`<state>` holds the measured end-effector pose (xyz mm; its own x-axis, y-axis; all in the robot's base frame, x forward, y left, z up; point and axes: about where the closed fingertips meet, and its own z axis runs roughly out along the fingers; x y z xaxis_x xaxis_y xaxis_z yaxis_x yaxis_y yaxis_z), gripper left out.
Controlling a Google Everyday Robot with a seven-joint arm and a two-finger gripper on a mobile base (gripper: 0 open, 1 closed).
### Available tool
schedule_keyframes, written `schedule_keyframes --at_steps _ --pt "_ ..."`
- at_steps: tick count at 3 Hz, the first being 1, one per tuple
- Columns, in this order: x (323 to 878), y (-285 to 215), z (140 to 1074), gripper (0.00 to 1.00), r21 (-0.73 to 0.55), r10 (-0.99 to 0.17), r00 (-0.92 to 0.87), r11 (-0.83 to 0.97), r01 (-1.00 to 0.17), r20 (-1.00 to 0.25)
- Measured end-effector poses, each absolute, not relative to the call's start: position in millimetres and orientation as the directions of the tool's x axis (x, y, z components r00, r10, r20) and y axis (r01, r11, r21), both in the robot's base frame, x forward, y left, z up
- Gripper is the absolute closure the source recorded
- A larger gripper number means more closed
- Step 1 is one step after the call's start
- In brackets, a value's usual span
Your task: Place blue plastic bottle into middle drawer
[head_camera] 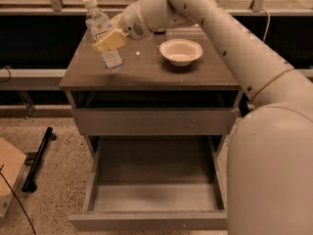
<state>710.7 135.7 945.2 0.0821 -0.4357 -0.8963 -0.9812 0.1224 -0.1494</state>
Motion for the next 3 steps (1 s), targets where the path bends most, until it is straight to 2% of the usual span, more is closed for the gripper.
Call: schedule_keyframes --at_steps 2,3 --pt "633 89 973 1.00 -0.170 -0.304 0.093 0.239 -0.956 -0.948" --pt "591 74 951 1.00 -0.149 -0.259 0.076 0.275 -0.950 -0.963"
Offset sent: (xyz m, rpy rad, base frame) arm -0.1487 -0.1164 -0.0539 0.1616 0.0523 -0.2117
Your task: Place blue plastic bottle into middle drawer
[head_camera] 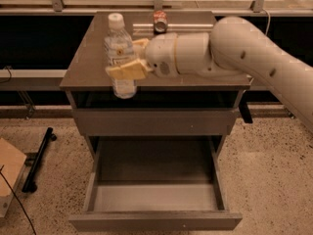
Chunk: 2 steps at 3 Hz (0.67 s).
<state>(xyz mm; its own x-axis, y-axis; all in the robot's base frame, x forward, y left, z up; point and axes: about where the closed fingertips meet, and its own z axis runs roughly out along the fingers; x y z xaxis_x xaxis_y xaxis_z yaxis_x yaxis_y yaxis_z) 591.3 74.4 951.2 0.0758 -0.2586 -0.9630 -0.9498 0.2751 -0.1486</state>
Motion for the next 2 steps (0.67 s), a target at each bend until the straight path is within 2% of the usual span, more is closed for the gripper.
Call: schedule_keyframes --at_steps 2 --pt "533 16 844 1.00 -0.032 -0.256 -0.070 0.376 -0.926 -0.964"
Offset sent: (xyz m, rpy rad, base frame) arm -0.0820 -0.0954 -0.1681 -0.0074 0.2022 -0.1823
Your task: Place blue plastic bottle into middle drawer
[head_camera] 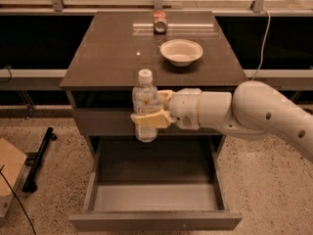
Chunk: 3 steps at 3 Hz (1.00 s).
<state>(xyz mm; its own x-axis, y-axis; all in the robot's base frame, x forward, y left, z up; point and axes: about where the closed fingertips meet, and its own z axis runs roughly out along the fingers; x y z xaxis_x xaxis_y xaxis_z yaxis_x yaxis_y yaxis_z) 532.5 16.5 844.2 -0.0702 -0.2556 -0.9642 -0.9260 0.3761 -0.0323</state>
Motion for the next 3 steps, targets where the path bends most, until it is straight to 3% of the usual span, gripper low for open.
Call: schedule_keyframes --at_steps 3 --pt "530 -5 787 1.00 0.018 -0.255 -0.139 0.424 -0.906 -0.957"
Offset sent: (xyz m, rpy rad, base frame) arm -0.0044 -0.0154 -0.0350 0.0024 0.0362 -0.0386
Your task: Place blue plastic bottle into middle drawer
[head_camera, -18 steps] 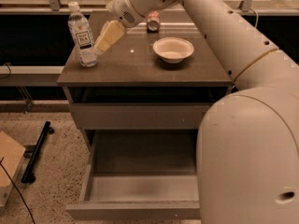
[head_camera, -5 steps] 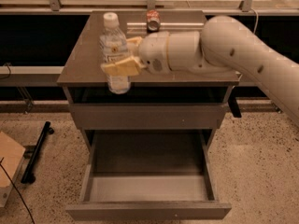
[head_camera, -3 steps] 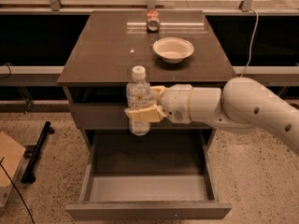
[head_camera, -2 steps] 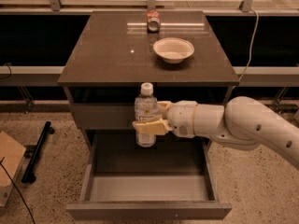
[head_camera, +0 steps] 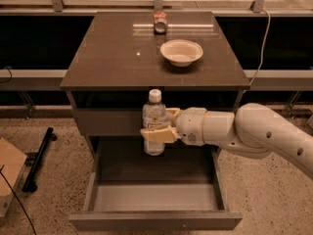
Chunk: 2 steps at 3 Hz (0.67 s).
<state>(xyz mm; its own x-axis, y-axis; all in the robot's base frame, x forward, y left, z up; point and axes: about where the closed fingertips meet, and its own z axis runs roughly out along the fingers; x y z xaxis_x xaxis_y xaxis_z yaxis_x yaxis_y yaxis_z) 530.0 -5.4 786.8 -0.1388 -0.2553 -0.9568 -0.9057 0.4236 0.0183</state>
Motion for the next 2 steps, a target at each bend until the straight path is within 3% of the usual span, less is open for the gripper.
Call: schedule_keyframes --at_steps 2 --pt "533 -28 733 1.00 0.020 -0.250 -0.136 0.416 -0.909 -0.959"
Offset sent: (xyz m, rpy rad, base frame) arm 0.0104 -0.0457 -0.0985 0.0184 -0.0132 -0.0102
